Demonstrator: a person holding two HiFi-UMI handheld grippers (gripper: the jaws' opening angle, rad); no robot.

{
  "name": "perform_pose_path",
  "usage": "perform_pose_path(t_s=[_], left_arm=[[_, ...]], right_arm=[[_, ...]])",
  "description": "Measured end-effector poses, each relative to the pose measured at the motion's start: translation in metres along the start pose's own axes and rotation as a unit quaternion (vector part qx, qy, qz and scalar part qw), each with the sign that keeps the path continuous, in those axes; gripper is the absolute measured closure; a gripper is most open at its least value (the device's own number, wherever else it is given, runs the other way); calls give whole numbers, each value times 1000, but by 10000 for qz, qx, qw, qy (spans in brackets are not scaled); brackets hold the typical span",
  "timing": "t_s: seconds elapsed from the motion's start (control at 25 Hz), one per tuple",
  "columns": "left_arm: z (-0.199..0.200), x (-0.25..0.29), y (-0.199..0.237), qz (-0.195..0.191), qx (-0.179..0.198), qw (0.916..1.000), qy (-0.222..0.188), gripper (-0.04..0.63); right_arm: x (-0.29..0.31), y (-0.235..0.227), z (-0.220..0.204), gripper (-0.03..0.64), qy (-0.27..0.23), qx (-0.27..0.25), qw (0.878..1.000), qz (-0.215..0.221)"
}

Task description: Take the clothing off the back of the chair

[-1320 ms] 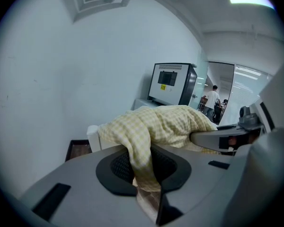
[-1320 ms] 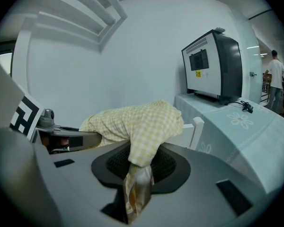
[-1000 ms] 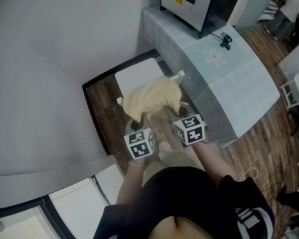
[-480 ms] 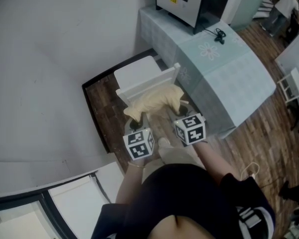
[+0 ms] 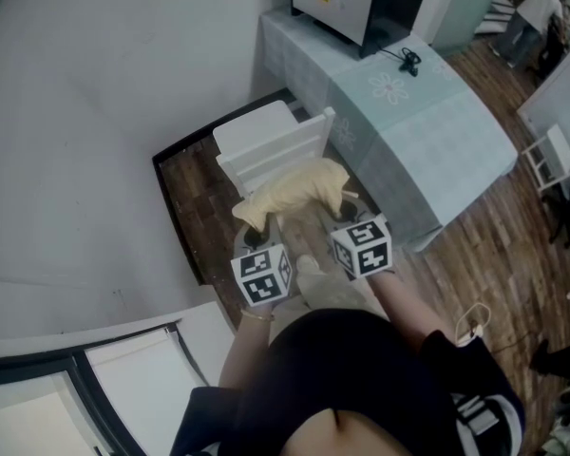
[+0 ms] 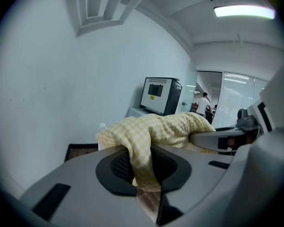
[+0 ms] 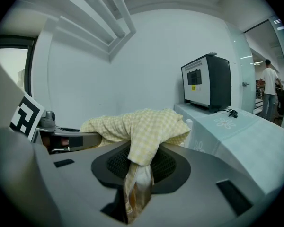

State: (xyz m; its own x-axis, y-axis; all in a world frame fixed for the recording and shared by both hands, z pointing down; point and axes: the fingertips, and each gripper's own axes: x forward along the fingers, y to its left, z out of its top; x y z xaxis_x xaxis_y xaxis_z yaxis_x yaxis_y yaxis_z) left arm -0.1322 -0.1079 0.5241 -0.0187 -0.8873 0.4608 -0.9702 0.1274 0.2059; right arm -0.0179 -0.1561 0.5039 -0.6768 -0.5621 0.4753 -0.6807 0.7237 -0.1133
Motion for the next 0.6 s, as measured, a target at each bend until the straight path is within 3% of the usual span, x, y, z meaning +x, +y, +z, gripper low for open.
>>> perform_pose_path(t_s=[0.6], left_arm=[[-14,-42,-18,-21,8,9999,-153,543]], right_arm=[[-44,16,-14,520,-156,38,9999,8]])
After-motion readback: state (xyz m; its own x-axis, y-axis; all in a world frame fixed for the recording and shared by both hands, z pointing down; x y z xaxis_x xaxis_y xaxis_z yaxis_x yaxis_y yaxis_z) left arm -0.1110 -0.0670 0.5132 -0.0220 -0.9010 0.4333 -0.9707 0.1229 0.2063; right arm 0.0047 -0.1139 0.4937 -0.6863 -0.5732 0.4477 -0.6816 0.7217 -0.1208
